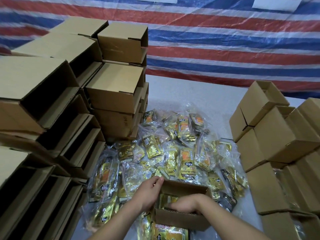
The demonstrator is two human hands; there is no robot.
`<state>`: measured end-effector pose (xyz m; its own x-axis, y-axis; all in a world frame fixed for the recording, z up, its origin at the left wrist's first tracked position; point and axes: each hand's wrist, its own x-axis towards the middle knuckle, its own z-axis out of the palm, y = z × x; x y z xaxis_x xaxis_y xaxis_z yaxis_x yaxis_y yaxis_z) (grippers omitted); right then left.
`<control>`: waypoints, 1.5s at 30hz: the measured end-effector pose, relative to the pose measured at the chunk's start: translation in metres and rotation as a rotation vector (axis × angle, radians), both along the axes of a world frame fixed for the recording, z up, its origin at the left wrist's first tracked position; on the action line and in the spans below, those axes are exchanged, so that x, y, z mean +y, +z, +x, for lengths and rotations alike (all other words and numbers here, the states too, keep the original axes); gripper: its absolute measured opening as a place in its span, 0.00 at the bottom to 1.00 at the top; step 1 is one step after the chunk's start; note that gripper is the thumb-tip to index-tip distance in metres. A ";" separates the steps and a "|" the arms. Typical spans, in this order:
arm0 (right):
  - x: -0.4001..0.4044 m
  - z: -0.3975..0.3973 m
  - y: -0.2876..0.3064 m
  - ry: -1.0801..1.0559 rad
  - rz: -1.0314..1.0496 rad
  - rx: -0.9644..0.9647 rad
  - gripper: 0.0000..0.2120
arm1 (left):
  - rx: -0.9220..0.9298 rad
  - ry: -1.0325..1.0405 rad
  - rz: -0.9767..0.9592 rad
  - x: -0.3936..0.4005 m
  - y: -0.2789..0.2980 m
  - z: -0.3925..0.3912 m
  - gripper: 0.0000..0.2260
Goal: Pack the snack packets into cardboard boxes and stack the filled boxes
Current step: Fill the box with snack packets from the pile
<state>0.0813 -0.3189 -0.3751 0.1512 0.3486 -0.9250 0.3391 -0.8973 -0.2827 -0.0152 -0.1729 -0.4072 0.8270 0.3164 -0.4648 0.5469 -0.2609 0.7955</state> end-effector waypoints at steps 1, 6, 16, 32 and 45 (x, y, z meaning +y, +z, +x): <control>-0.002 0.004 0.004 -0.028 0.029 -0.022 0.31 | -0.002 0.002 -0.007 0.001 0.000 0.001 0.18; -0.007 0.016 0.014 -0.118 0.142 -0.100 0.21 | 0.013 0.007 -0.006 0.001 0.003 0.000 0.15; -0.010 0.008 0.017 0.018 0.190 -0.152 0.20 | 0.037 -0.022 0.013 0.002 0.007 0.001 0.16; -0.030 0.030 0.029 -0.032 0.424 -0.827 0.24 | -0.102 0.138 0.104 0.032 0.027 0.021 0.10; -0.021 0.052 0.045 -0.226 0.542 -0.747 0.18 | 0.410 0.105 0.630 0.147 -0.007 0.090 0.28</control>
